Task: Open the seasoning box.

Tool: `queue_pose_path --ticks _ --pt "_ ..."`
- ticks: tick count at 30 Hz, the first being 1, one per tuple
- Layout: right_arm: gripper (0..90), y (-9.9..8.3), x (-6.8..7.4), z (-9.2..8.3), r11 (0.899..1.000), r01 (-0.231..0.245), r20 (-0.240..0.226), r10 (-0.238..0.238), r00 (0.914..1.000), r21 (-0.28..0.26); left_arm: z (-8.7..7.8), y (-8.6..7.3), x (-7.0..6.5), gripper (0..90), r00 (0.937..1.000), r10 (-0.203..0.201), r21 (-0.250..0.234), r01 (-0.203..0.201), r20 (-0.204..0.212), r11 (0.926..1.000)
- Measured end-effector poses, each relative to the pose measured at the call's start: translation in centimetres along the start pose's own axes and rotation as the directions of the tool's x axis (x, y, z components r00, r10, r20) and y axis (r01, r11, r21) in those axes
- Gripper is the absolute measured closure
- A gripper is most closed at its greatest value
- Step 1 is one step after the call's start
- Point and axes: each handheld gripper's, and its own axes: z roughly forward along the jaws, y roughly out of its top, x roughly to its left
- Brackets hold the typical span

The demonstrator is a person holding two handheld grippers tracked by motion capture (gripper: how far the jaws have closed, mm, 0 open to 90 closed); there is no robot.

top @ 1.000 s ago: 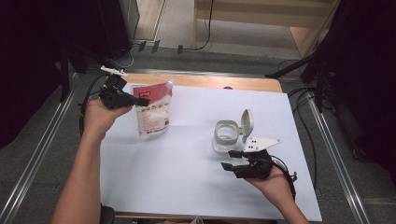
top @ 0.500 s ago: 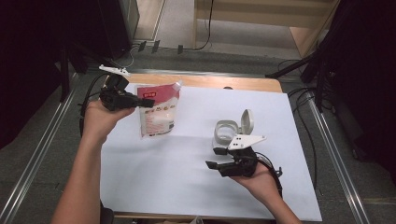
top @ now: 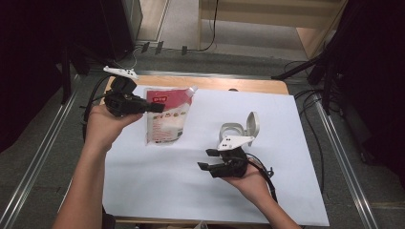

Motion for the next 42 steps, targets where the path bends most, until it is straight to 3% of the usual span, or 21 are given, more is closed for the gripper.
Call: queue_pose_path --ticks 6,12,14,20,27,32,37,42 --pt "45.0 0.4 0.2 1.8 1.0 0.0 0.014 0.0 0.9999 0.004 0.6 0.3 -0.9 90.0 0.9999 0.004 0.022 -0.004 0.009 0.9997" --pt "47.0 0.1 0.0 3.8 0.999 -0.04 0.027 0.039 0.9989 0.028 1.3 0.5 -1.8 90.0 0.9988 0.013 0.042 -0.015 0.046 0.999" --pt "46.9 0.0 -0.2 4.6 0.996 -0.073 0.038 0.071 0.9967 0.045 1.7 0.6 -2.1 90.0 0.9982 0.019 0.046 -0.022 0.057 0.9987" --pt "48.9 -0.3 -0.2 6.3 0.995 -0.103 0.062 0.103 0.9928 0.001 2.5 0.8 -2.9 90.0 0.9958 0.023 0.064 -0.029 0.088 0.9975" --pt "49.3 -0.4 -0.4 7.6 0.991 -0.123 0.13 0.128 0.9832 -0.045 3.4 0.9 -3.5 90.0 0.994 0.024 0.085 -0.034 0.107 0.9958" --pt "49.3 -0.7 -0.5 8.1 0.988 -0.139 0.163 0.148 0.9755 -0.071 3.8 0.9 -3.7 90.0 0.993 0.005 0.086 -0.016 0.118 0.9962" --pt "49.5 -1.0 -0.4 8.5 0.989 -0.122 0.189 0.137 0.9725 -0.088 3.6 0.8 -3.4 90.0 0.9911 -0.023 0.084 0.012 0.132 0.9964" --pt "48.8 -1.2 -0.2 8.7 0.989 -0.091 0.203 0.114 0.9726 -0.118 3.3 0.7 -3.0 90.0 0.9833 -0.068 0.062 0.058 0.169 0.9964"
